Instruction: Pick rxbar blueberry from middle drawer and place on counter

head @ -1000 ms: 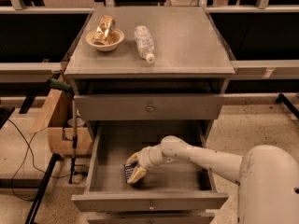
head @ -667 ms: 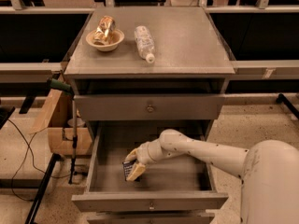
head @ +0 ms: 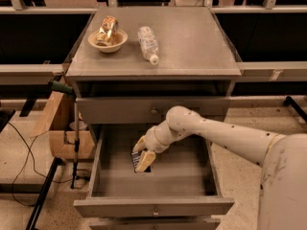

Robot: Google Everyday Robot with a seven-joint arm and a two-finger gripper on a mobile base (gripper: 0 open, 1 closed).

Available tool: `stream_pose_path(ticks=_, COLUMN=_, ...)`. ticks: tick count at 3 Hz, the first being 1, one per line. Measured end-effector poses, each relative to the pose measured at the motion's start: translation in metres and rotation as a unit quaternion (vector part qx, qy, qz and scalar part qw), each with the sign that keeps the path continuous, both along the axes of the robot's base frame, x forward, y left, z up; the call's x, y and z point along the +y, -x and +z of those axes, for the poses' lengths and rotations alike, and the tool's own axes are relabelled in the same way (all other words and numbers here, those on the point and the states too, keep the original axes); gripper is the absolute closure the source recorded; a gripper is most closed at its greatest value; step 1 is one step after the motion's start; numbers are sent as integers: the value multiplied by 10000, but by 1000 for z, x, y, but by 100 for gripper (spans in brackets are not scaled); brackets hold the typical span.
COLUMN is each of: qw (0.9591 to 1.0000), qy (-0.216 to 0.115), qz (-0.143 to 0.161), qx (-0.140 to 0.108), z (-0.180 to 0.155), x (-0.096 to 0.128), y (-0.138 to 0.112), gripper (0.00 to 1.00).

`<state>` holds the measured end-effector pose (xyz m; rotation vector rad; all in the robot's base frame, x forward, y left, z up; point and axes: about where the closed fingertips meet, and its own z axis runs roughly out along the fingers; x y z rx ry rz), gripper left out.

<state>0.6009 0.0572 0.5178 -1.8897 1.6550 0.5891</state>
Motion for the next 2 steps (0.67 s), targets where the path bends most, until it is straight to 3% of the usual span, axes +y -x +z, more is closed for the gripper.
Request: stream_pose_path(ticks=2, qw=9964, qy=843, qz=-21, qx=-52, z=122, x=-30, y=-3, gripper=100)
